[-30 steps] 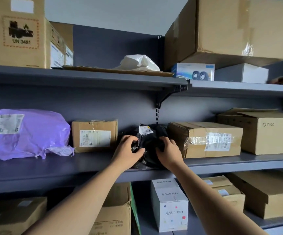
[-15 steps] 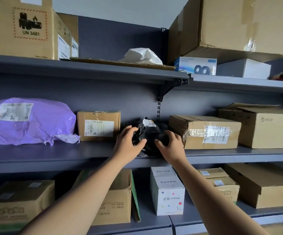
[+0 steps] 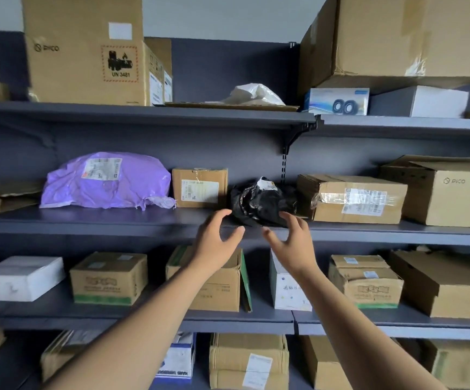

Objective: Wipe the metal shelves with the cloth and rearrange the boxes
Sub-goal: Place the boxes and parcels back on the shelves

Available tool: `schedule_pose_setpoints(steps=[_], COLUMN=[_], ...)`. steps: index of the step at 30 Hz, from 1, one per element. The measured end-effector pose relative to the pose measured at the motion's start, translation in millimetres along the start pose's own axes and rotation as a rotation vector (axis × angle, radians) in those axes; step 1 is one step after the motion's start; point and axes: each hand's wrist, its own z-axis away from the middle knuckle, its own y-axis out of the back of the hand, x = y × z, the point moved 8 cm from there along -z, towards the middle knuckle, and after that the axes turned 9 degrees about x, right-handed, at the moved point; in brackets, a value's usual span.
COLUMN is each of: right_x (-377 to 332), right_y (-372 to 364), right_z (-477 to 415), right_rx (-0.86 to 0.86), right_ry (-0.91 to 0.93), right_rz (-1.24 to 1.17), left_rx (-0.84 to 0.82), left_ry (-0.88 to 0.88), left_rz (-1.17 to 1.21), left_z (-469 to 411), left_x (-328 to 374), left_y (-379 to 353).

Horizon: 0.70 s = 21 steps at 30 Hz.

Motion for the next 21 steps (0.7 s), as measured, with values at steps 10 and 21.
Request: schedule_pose_setpoints(steps=[10,21], right_x=[-76,-151], right_y=[-52,-143], right_z=[84,145], right_rx=[-0.179,-0.276], right_ry=[0.055,0.149], right_rz=[-0.157,-0.129], left_rx=[0.052,0.048], left_ry=[0.111,0.189], left_rz=[-0.052,0.042], left_z=[53,61], left_x=[-24,-94], left_y=[116,212])
